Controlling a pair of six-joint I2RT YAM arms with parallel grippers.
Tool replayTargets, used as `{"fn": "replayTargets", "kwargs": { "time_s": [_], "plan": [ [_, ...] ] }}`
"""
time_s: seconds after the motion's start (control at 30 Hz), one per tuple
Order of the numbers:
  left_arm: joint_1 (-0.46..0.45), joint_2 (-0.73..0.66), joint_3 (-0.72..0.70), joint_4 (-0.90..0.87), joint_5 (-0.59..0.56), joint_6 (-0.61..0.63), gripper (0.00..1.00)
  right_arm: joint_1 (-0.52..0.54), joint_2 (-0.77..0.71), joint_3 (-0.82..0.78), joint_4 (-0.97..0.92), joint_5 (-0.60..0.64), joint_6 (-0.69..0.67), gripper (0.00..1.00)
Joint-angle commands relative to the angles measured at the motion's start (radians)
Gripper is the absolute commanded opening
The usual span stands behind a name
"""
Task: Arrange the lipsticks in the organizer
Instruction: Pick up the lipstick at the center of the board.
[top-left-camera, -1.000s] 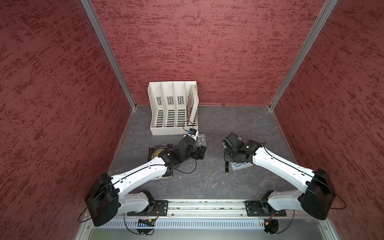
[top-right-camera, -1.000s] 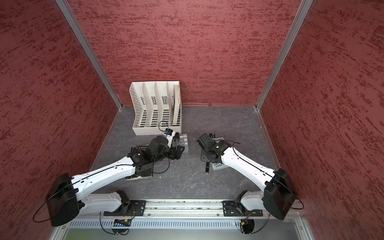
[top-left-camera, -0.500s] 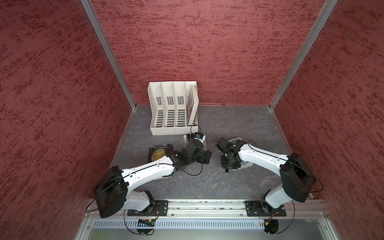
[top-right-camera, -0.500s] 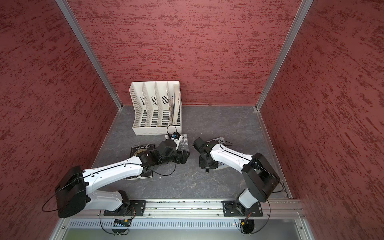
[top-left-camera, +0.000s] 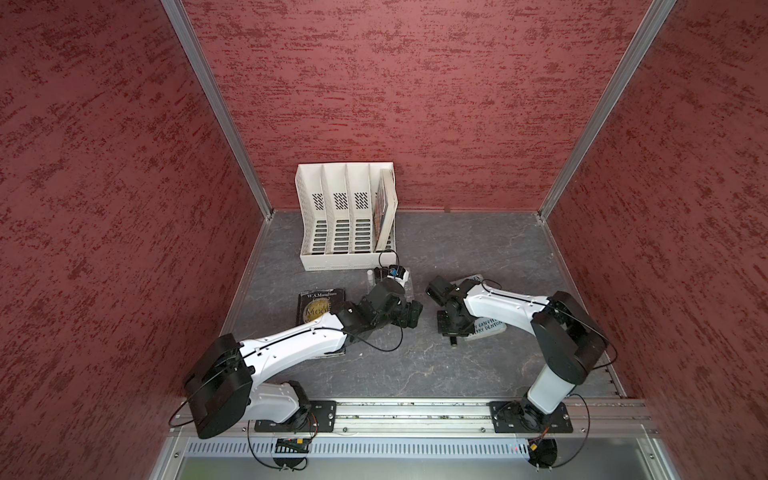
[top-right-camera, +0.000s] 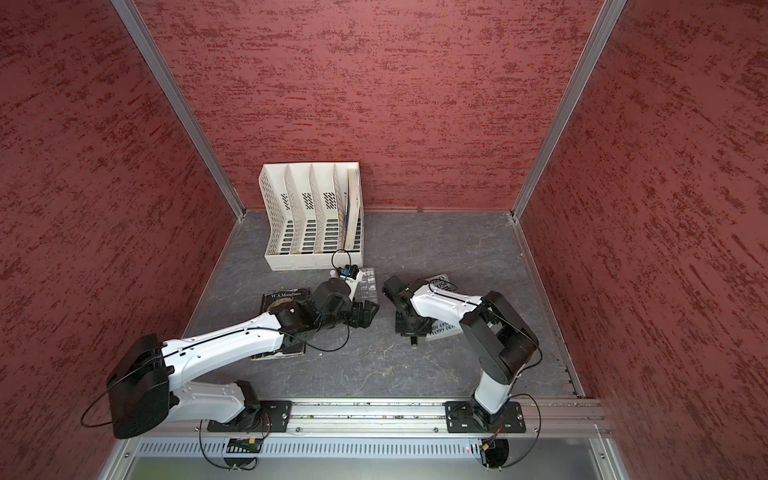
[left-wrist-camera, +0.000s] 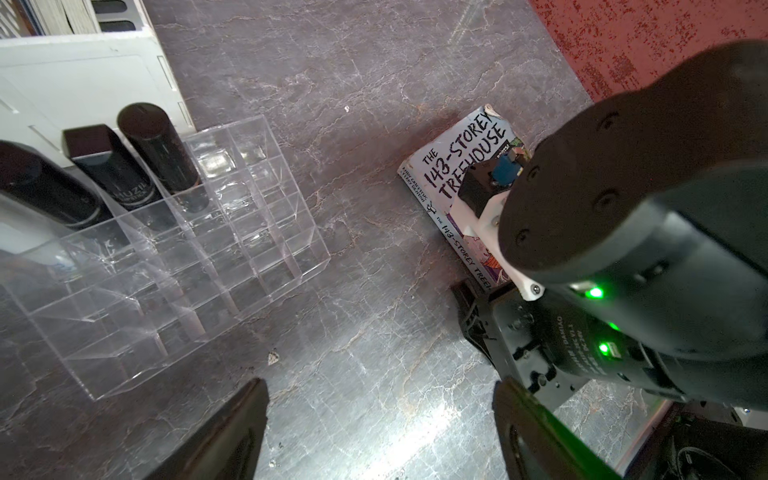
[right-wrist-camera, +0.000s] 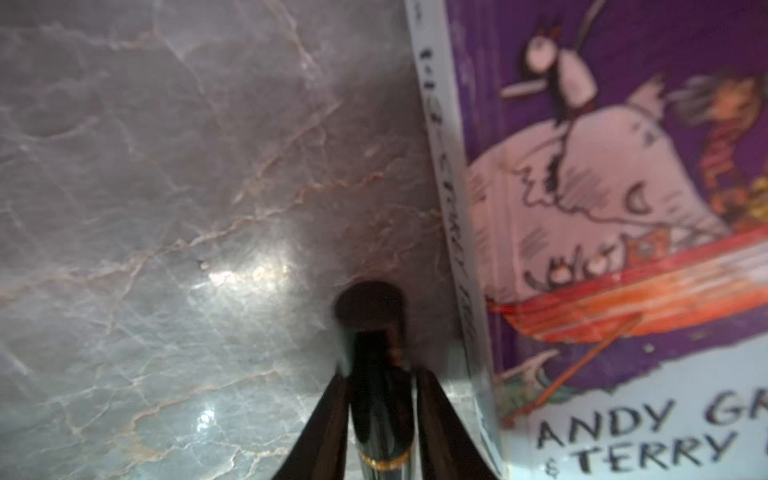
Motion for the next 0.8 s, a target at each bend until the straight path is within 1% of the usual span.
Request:
{"fn": "replayTargets", "kwargs": {
  "time_s": [0.0, 0.07, 0.13, 0.2, 0.27, 0.33, 0.4, 0.47, 0.53, 0.57, 0.67, 0.77],
  "plan": [
    [0.018, -0.024, -0.023, 0.006, 0.027, -0.008, 0.85, -0.028, 0.040, 0.033, 0.069, 0.033, -0.018, 0.28],
    [0.045, -0.035, -0.038, 0.006, 0.077, -0.015, 0.79, -0.040, 0.055, 0.047, 0.100, 0.011, -0.031, 0.25],
    [0.110, -0.070, -0.071, 0.014, 0.152, -0.048, 0.71, -0.041, 0.055, 0.053, 0.145, -0.022, -0.055, 0.22],
    [0.202, -0.131, -0.125, 0.047, 0.283, -0.089, 0.63, -0.041, 0.029, 0.043, 0.202, -0.069, -0.090, 0.20],
    [0.276, -0.191, -0.178, 0.085, 0.397, -0.112, 0.59, -0.041, -0.029, 0.005, 0.289, -0.129, -0.114, 0.17],
    [0.313, -0.232, -0.203, 0.101, 0.481, -0.117, 0.60, -0.040, -0.115, -0.035, 0.398, -0.213, -0.133, 0.16],
    [0.319, -0.245, -0.219, 0.135, 0.565, -0.130, 0.63, -0.035, -0.194, -0.077, 0.526, -0.314, -0.144, 0.17],
    [0.320, -0.245, -0.249, 0.212, 0.639, -0.181, 0.68, -0.036, -0.251, -0.109, 0.681, -0.415, -0.129, 0.17],
    [0.320, -0.245, -0.294, 0.315, 0.702, -0.233, 0.71, -0.035, -0.265, -0.115, 0.784, -0.500, -0.108, 0.18],
    [0.320, -0.247, -0.311, 0.359, 0.725, -0.253, 0.71, -0.035, -0.290, -0.117, 0.842, -0.537, -0.098, 0.18],
    [0.320, -0.256, -0.358, 0.511, 0.786, -0.313, 0.68, -0.035, -0.290, -0.123, 0.996, -0.627, -0.045, 0.18],
    [0.318, -0.275, -0.382, 0.599, 0.818, -0.353, 0.65, -0.035, -0.275, -0.114, 1.111, -0.707, 0.017, 0.18]
  ]
}}
